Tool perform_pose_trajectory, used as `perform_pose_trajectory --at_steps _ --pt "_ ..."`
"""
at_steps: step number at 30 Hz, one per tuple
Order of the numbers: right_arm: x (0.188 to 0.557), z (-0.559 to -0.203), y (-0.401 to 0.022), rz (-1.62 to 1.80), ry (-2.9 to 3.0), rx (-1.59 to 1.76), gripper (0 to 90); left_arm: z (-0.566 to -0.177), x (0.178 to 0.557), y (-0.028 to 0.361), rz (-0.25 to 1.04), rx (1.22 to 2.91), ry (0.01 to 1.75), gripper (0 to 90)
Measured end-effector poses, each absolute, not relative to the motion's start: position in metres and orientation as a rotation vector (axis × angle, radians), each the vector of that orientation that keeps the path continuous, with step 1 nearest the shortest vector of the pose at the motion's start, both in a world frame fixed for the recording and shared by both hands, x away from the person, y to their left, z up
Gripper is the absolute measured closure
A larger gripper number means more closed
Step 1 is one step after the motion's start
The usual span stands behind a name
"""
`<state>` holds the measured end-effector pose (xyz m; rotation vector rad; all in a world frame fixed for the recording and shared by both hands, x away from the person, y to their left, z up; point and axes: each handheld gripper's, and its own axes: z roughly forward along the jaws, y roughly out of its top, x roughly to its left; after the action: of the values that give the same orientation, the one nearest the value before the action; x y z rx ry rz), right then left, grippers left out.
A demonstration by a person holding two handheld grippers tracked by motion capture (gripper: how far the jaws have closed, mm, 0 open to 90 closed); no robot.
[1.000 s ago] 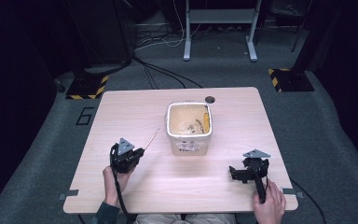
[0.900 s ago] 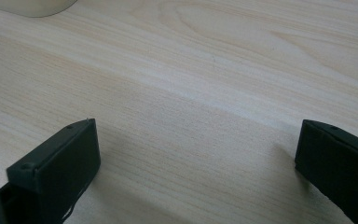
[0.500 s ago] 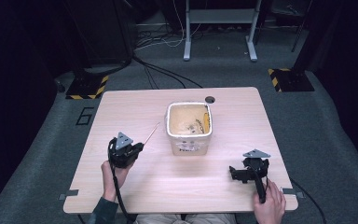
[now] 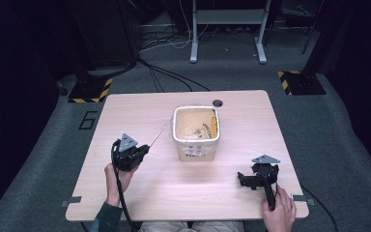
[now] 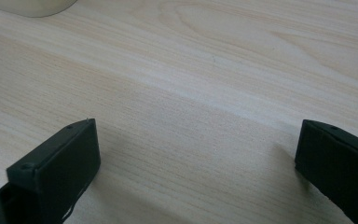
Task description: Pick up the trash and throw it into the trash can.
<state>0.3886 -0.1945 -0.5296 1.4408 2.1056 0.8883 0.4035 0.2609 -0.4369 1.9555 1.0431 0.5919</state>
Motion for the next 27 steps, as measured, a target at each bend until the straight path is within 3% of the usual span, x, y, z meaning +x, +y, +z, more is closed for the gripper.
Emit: perform_pose_trajectory --at_steps 27 --pt "0.389 -0.53 -0.194 0.888 2.106 1.441 0.0 -0.404 0.411 0.258 0.66 1.932 0.982 85.0"
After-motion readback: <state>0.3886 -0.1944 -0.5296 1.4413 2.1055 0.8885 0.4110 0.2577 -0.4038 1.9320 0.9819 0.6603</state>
